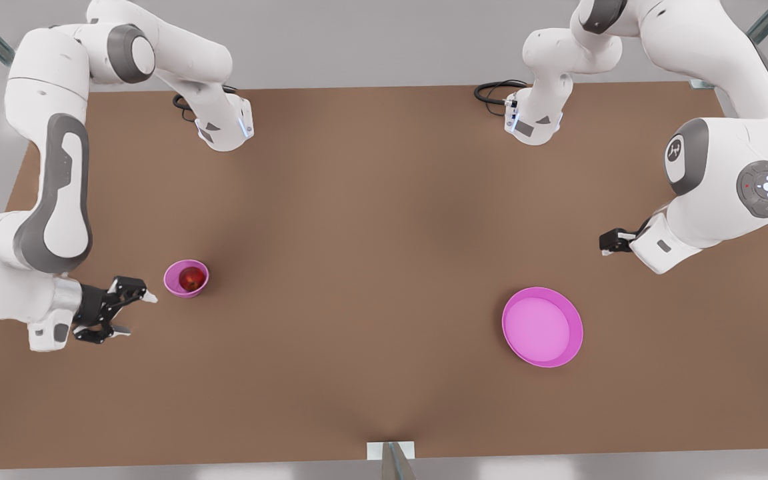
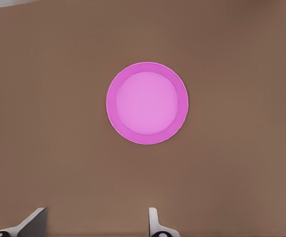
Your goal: Use the left arm to pick up the apple from the plate, transfer it to the gripper of the right arm, and then use the right arm to place it into the bowl
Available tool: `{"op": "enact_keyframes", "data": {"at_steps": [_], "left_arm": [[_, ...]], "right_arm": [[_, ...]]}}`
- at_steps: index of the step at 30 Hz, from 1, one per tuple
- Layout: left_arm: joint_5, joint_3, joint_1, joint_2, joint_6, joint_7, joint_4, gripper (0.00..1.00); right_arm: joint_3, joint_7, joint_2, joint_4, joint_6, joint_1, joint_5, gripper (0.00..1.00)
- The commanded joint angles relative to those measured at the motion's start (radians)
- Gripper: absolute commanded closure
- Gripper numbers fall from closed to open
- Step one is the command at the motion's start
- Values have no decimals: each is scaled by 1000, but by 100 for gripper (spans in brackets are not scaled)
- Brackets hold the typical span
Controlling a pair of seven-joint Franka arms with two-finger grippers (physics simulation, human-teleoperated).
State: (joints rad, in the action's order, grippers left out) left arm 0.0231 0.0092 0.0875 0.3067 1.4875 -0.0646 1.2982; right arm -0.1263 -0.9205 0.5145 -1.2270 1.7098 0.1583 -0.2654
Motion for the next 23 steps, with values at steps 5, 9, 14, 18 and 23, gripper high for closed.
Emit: {"op": "enact_keyframes", "data": {"at_steps": [5, 9, 14, 18, 23], "left_arm": [[3, 0, -2, 26, 22, -81, -11, 0], [3, 0, -2, 25, 22, -84, -11, 0], [3, 0, -2, 25, 22, -84, -11, 0], [3, 0, 0, 25, 22, -84, -11, 0], [3, 0, 0, 28, 22, -84, -11, 0]], "right_arm": [[-16, 960, -252, -86, -128, -157, 347, 2], [-12, 1026, -386, -270, -22, -123, 322, 0], [-16, 1161, -343, -247, -22, -141, 324, 0], [-16, 1160, -337, -244, -26, -132, 325, 0], [-15, 1160, -337, -244, -26, -132, 327, 0]]}}
